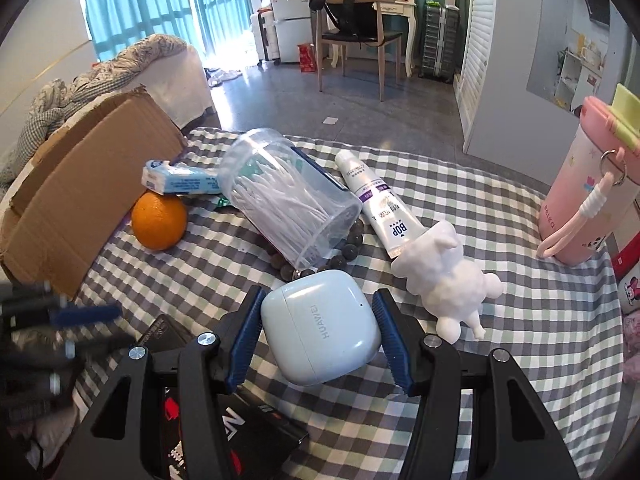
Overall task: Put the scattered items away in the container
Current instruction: 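Grasp the orange with the left gripper, then carry the earbud case into the box and release it with the right gripper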
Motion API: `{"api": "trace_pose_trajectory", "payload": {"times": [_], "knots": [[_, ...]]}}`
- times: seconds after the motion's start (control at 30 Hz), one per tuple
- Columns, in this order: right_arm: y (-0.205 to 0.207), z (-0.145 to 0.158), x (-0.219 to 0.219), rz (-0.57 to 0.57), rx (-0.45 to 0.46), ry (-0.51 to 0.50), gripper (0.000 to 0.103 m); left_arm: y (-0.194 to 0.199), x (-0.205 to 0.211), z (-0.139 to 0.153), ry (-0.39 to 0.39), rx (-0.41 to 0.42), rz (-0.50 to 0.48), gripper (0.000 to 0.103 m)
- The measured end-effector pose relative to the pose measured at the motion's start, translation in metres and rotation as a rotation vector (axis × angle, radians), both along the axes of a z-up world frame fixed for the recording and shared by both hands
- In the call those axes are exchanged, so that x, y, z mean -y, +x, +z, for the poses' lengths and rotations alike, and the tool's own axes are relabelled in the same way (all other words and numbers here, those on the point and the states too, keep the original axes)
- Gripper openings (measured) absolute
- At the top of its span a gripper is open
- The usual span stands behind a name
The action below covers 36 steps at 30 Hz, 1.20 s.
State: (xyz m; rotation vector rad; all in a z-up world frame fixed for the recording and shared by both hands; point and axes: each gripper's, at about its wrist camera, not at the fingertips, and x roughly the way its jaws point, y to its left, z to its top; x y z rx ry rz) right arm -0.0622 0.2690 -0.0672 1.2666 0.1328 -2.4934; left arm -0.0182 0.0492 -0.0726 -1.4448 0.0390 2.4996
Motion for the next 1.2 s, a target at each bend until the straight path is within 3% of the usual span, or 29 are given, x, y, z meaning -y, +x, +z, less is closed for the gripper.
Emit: {"api": "trace_pose_trajectory", "payload": {"times": [0.03,0.1,0.17,0.27,0.37,0.4,0.43,0.73,0.97,1.0,1.03,1.07,1.2], "knots": [[0.000,0.001,0.000,0.002,-0.002,-0.001,0.055,-0.004,0.005,0.003,-0.020,-0.030,0.028,0.073],[0.002,0.004,-0.001,0.004,-0.003,-0.006,0.055,-0.011,0.012,0.006,-0.042,-0.093,0.071,0.094],[0.002,0.005,-0.001,0.008,-0.002,-0.011,0.055,-0.024,0.006,0.003,-0.075,-0.146,0.094,0.094],[0.000,0.005,-0.002,0.013,0.000,-0.012,0.055,-0.050,-0.004,-0.012,-0.122,-0.152,0.083,0.094],[0.000,0.007,-0.003,0.016,-0.004,-0.010,0.055,-0.069,-0.009,-0.029,-0.148,-0.139,0.068,0.083],[0.001,0.007,-0.003,0.017,-0.005,-0.010,0.055,-0.073,-0.010,-0.033,-0.161,-0.138,0.076,0.064],[0.001,0.008,-0.003,0.017,-0.007,-0.009,0.055,-0.077,-0.009,-0.037,-0.176,-0.139,0.084,0.058],[0.006,0.029,0.004,0.030,-0.044,-0.003,0.055,-0.073,0.000,-0.023,-0.119,-0.099,0.079,0.057],[0.028,0.061,0.026,0.078,-0.108,0.015,0.055,-0.026,0.015,0.034,-0.022,-0.192,0.058,0.056],[0.031,0.065,0.029,0.087,-0.116,0.014,0.055,-0.020,0.018,0.043,-0.016,-0.214,0.059,0.053],[0.035,0.071,0.034,0.100,-0.128,0.011,0.055,-0.015,0.022,0.054,-0.012,-0.240,0.063,0.036],[0.038,0.077,0.040,0.113,-0.141,0.010,0.055,-0.009,0.026,0.066,-0.013,-0.269,0.074,0.028],[0.051,0.105,0.075,0.199,-0.205,0.015,0.055,0.010,0.051,0.103,-0.012,-0.359,0.103,0.027]]}}
